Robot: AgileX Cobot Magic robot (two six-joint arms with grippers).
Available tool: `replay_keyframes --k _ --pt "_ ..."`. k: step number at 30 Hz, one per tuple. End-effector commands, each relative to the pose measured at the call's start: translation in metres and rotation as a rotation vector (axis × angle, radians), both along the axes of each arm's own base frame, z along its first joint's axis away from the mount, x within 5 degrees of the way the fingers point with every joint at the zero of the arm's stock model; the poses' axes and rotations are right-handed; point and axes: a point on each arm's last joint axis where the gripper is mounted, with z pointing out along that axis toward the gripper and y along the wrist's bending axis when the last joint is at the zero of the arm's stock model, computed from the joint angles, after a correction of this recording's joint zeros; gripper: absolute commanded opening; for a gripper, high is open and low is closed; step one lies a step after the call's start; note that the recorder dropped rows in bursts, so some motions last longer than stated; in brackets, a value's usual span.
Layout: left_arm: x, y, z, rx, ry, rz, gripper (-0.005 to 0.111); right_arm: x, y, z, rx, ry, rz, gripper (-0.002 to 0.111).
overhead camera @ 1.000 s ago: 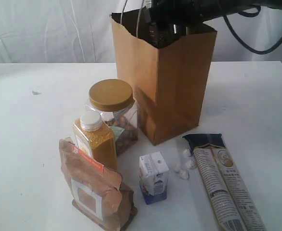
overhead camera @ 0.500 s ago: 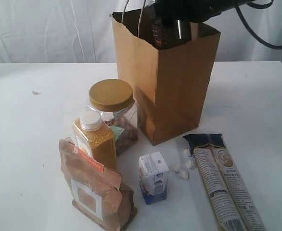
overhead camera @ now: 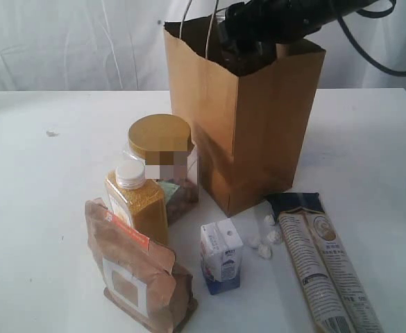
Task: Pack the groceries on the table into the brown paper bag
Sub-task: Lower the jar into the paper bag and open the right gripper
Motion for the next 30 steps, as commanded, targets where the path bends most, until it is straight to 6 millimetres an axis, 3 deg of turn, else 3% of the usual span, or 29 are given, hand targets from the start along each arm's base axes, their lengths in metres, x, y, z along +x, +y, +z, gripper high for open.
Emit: replay_keyframes --k 1,4,8,15,30 --pt "0.0 -0.001 -0.002 -0.007 0.0 -0.01 0.0 0.003 0.0 -0.001 -0.012 -0.006 0.005 0.07" --pt "0.0 -0.001 -0.002 -0.007 0.0 -0.01 0.0 0.008 0.002 -0.012 -0.027 0.03 0.007 0.07" --pt "0.0 -0.001 -0.002 -0.007 0.0 -0.01 0.0 0.007 0.002 -0.012 -0.032 0.035 0.009 0.07" --pt "0.0 -0.001 -0.002 -0.007 0.0 -0.01 0.0 0.006 0.002 -0.015 -0.047 0.062 0.015 0.084" --pt "0.0 -0.001 -0.002 -0.007 0.0 -0.01 0.0 0.005 0.002 -0.016 -0.054 0.077 0.018 0.084"
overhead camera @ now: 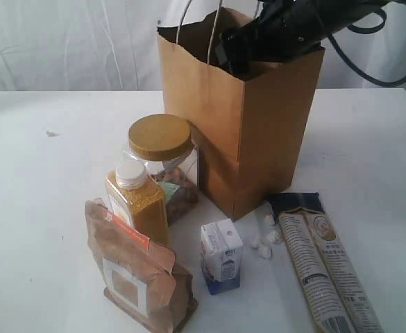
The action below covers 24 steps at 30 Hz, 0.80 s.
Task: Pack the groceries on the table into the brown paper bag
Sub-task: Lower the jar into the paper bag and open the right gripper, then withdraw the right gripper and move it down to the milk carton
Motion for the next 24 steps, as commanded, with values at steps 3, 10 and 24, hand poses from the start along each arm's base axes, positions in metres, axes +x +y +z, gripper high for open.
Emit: replay_keyframes --k 3,10,24 --pt "0.0 -0.001 -0.002 -0.007 0.0 -0.01 0.0 -0.003 -0.002 0.014 0.012 -0.049 0.002 0.084" --pt "0.0 -0.001 -0.002 -0.007 0.0 -0.01 0.0 -0.026 -0.012 0.052 0.055 -0.139 0.001 0.084" --pt "0.0 -0.001 -0.002 -0.007 0.0 -0.01 0.0 -0.098 -0.038 0.08 -0.049 0.099 0.082 0.084"
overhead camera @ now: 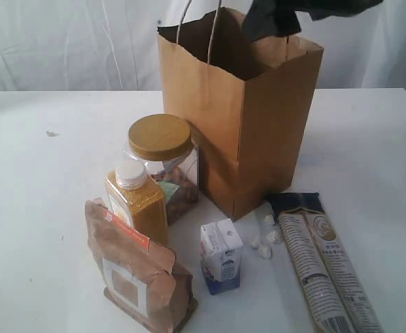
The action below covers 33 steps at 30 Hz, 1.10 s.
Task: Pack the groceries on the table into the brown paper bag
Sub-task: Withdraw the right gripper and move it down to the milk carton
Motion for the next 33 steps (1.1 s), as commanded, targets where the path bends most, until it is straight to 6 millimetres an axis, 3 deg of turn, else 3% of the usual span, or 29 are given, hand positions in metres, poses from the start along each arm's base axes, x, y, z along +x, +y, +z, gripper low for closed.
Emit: replay_keyframes --k 1,8,14,18,24,29,33 --pt "0.0 -0.001 -0.002 -0.007 0.0 -0.01 0.0 -0.021 -0.007 0.0 -0.062 0.129 0.039 0.084" --pt "0.0 -0.001 -0.002 -0.007 0.0 -0.01 0.0 -0.04 -0.003 -0.002 -0.018 0.285 0.107 0.084" --pt "0.0 -0.001 -0.002 -0.007 0.0 -0.01 0.0 -0.048 0.011 -0.001 0.084 0.302 0.279 0.084" --pt "0.0 -0.001 -0.002 -0.007 0.0 -0.01 0.0 -0.054 0.021 -0.016 0.125 0.344 0.387 0.084" --pt "0.0 -0.001 -0.002 -0.007 0.0 -0.01 0.0 -0.073 0.042 -0.043 0.076 0.436 0.477 0.084" --pt "0.0 -0.001 -0.002 -0.007 0.0 -0.01 0.0 -0.092 0.062 -0.056 -0.048 0.411 0.583 0.084" --pt "0.0 -0.001 -0.002 -0.007 0.0 -0.01 0.0 -0.09 0.065 -0.066 -0.153 0.362 0.473 0.084"
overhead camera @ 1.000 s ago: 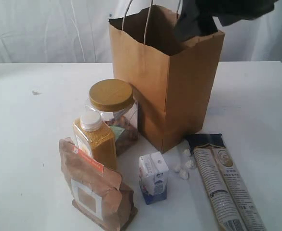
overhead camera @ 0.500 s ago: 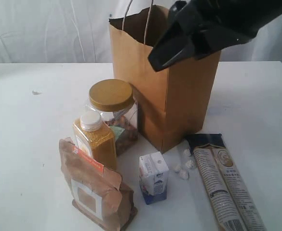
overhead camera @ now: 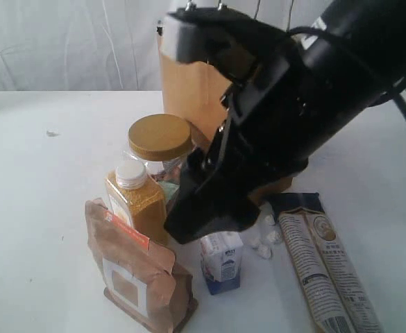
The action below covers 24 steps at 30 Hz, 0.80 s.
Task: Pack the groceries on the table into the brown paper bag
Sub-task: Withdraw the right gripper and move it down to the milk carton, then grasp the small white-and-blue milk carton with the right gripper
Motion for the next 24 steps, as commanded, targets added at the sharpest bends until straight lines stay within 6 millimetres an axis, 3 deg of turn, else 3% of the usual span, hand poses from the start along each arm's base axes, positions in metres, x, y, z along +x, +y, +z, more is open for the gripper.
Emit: replay_keyframes --k 1,5,14,21,24 --pt "0.0 -0.001 -0.002 -0.007 0.0 -0.01 0.0 0.004 0.0 -0.009 -0.108 -0.109 -0.118 0.084" --pt "0.0 -0.001 -0.002 -0.007 0.0 -0.01 0.0 0.015 -0.001 -0.018 -0.127 -0.154 -0.24 0.084" --pt "0.0 -0.001 -0.002 -0.007 0.0 -0.01 0.0 0.024 0.009 -0.062 -0.161 -0.085 -0.257 0.084" --pt "0.0 -0.001 -0.002 -0.007 0.0 -0.01 0.0 0.041 0.023 -0.12 -0.264 0.006 -0.26 0.084" --pt "0.0 -0.001 -0.002 -0.007 0.0 -0.01 0.0 0.045 0.027 -0.134 -0.296 0.027 -0.256 0.084"
